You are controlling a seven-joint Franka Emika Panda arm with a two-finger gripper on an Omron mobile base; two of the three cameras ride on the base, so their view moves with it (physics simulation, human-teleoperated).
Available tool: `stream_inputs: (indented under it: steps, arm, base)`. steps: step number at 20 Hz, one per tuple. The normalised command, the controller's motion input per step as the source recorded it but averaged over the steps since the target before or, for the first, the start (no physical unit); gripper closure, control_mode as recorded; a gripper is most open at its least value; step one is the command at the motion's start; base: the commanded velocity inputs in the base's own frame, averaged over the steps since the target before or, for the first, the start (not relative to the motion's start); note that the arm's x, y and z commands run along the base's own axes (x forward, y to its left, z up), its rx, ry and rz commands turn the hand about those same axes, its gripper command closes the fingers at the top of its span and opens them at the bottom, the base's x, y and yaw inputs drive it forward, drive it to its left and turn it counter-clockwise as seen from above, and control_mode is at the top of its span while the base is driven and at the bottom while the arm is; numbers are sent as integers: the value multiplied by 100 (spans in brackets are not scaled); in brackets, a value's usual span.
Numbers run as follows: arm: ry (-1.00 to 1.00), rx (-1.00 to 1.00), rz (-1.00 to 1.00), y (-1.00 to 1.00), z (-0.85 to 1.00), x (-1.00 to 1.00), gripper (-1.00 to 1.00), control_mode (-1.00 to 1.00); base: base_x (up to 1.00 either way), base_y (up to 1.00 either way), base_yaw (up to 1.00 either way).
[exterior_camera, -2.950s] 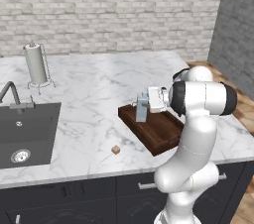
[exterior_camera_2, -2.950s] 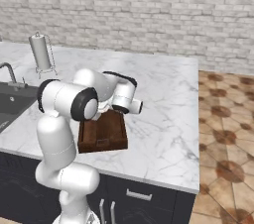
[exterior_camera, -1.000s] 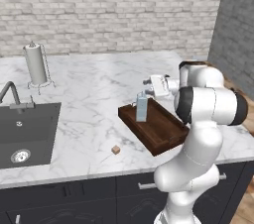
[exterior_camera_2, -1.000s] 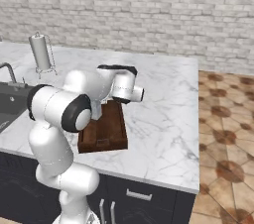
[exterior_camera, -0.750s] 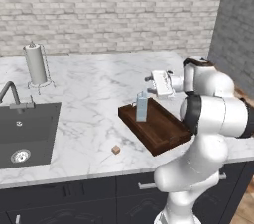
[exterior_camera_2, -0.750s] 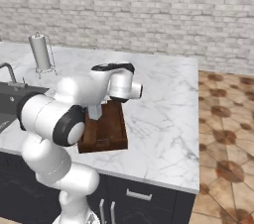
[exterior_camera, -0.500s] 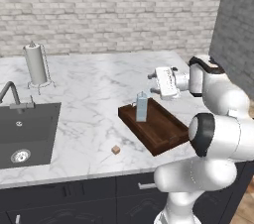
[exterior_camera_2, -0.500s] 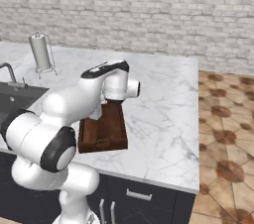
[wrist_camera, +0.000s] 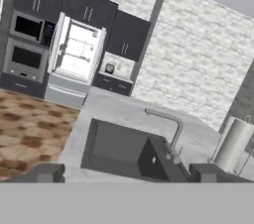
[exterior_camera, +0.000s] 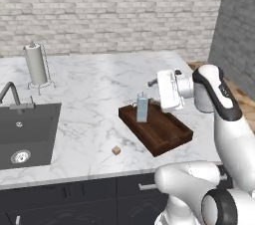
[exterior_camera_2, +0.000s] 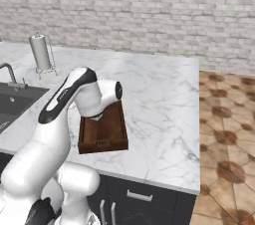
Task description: Take out the milk from the fridge and place it on the tray on the counter. Then take the sugar cube near the tray and place it in the tray.
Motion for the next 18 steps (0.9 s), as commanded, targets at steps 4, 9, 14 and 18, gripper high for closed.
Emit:
stream_inputs:
  steps: [4,9,14,18]
  arm:
    - [0,-20,-9,50,16,-99,-100,-100]
    - [3,-27,-12,55,13,-83,-100,-100]
    - [13,-36,-18,38,10,-40,-100,-100]
    - [24,-32,-23,18,19,-4,-100,-100]
  base:
    - [0,0,0]
    - [0,0,0]
    - [0,0,0]
    - [0,0,0]
